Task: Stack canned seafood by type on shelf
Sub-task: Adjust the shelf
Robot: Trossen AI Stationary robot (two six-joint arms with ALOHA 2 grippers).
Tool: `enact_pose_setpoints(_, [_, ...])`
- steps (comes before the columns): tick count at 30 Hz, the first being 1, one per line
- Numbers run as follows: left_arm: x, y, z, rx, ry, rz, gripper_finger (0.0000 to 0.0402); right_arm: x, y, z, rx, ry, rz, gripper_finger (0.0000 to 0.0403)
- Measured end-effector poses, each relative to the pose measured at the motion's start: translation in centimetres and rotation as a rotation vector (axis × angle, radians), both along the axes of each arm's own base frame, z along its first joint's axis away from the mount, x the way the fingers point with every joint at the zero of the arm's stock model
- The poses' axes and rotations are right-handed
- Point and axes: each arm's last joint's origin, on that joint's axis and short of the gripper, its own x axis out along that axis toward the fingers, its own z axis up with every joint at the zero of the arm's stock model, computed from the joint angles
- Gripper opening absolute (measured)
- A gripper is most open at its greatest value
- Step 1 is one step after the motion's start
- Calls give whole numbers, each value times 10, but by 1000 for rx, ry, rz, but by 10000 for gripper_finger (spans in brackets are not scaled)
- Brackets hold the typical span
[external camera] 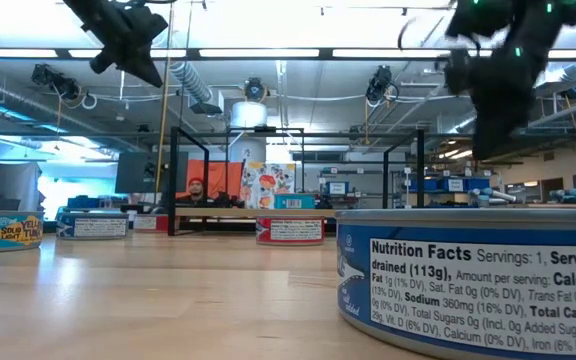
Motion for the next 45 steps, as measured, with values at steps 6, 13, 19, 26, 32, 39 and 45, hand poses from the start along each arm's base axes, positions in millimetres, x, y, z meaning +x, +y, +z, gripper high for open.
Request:
enact_pose_setpoints(6, [3, 2, -1, -17, -10, -28, 0, -2, -12, -36, -29, 99, -107, 130])
enact_pose_setpoints(13, [4, 2, -2, -23, -11, -35, 0, 2, -23, -61, -67, 211, -165, 123])
enact_pose_setpoints(19, [4, 2, -2, -35, -20, -57, 0, 9, -33, -78, -58, 304, -194, 121])
enact_pose_setpoints(26, [4, 2, -2, -36, -18, -57, 0, 10, -34, -81, -70, 331, -175, 59])
enact_pose_setpoints(32, [4, 2, -2, -38, -20, -64, 0, 12, -25, -70, 127, 183, -103, 12])
enact_pose_setpoints(39, [4, 1, -2, -40, -23, -71, 0, 13, -6, -59, 342, 59, -6, 5])
enact_pose_setpoints(45, [5, 1, -2, -52, -37, -102, 0, 19, 17, -49, 449, -21, 61, 3])
